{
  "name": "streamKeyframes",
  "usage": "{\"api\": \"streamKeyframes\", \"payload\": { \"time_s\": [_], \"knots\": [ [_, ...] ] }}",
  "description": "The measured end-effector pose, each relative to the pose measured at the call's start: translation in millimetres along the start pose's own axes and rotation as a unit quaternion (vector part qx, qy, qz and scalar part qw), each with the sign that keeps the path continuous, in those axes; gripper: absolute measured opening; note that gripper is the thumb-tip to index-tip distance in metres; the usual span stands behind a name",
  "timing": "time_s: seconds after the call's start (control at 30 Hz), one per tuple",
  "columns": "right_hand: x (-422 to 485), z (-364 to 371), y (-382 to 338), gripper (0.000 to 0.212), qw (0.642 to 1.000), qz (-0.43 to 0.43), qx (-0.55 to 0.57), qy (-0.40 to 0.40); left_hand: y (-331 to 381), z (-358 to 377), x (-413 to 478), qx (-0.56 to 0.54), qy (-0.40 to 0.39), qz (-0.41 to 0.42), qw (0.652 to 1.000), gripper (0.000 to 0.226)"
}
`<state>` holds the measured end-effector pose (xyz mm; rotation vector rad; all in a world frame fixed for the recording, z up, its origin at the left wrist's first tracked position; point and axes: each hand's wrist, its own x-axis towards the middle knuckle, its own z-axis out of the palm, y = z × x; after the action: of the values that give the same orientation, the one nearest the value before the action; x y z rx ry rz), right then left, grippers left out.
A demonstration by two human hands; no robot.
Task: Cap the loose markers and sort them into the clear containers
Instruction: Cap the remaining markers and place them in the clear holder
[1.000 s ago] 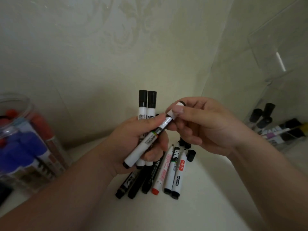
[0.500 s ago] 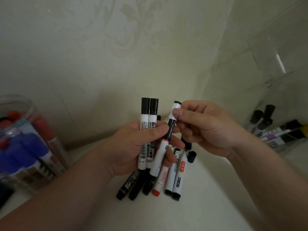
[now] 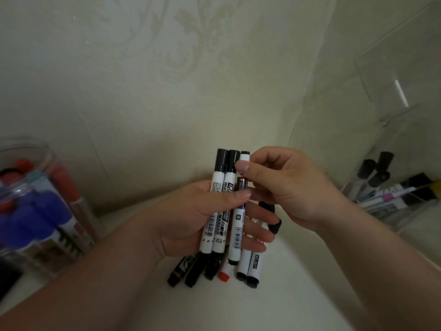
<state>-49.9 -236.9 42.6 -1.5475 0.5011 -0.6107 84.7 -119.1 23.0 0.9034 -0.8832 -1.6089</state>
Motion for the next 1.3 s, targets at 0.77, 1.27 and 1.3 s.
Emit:
{"api": "streamKeyframes", "payload": {
  "time_s": [0.77,1.27,1.3],
  "knots": [
    [-23.3,-16.9,-38.1,0.021,0.96,-0.098,-0.26,-0.045,-12.5,38.6,21.8,0.165,0.062,0.059,0.983,0.043],
    [-130.9,-165.5,-128.3,0.044,0.788,-0.212,-0.359,0.453,8.7,41.9,37.4,0.184,0.268,0.204,0.923,0.019],
    [-130.7,-171.8,-125.4,0.045,0.776,-0.198,-0.375,0.467,6.8,32.2,34.7,0.186,0.288,0.195,0.919,0.012]
  ]
}}
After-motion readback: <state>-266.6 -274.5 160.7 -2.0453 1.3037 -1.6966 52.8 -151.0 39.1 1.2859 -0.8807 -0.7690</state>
